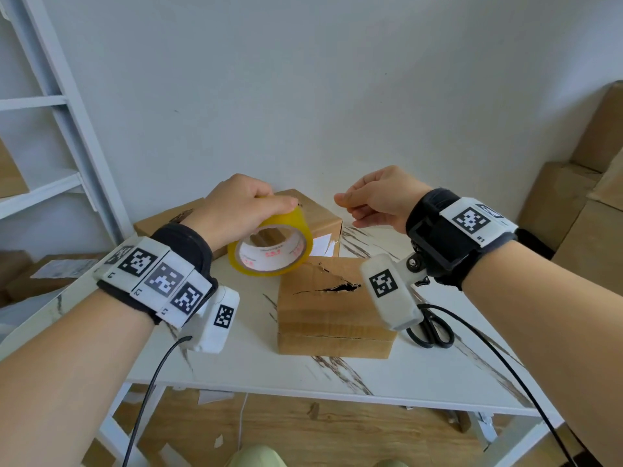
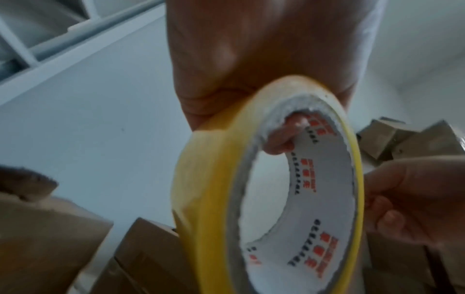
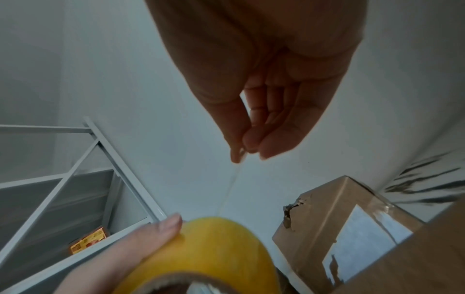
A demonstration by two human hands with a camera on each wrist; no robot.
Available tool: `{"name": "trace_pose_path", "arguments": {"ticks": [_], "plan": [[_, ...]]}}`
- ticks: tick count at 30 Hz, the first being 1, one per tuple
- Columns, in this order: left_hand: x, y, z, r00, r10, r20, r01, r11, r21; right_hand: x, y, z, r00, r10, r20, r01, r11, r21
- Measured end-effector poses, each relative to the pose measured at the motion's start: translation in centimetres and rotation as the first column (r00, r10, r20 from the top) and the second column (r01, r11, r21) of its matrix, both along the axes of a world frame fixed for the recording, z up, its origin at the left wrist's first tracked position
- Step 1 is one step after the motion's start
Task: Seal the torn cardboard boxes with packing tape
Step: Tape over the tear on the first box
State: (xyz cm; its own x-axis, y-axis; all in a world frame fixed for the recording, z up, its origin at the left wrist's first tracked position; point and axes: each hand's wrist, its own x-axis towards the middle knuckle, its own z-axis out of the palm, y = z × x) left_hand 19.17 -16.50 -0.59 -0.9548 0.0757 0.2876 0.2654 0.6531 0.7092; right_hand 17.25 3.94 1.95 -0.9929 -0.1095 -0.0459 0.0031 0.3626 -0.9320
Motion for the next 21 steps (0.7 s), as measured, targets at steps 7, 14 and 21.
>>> {"name": "trace_pose_path", "arguments": {"ticks": [7, 14, 21], "plan": [[0.3, -0.3, -0.1, 0.996, -0.027, 0.090, 0.024, 0.999, 0.028, 0.6, 1.1, -1.0, 0.994, -0.017, 0.106, 0.014, 0.999, 0.036], [1.3, -1.2, -0.1, 0.983, 0.180, 0.046, -0.125, 0.824, -0.553, 1.1, 2.9, -1.7, 0.988, -0.085, 0.127, 0.073, 0.993, 0.094], [1.2, -3.2, -2.5, 0.950, 0.225, 0.217, -0.010, 0.716, -0.698, 2.2, 6.5, -4.2, 0.968, -0.213, 0.129, 0.172, 0.946, 0.275]]}}
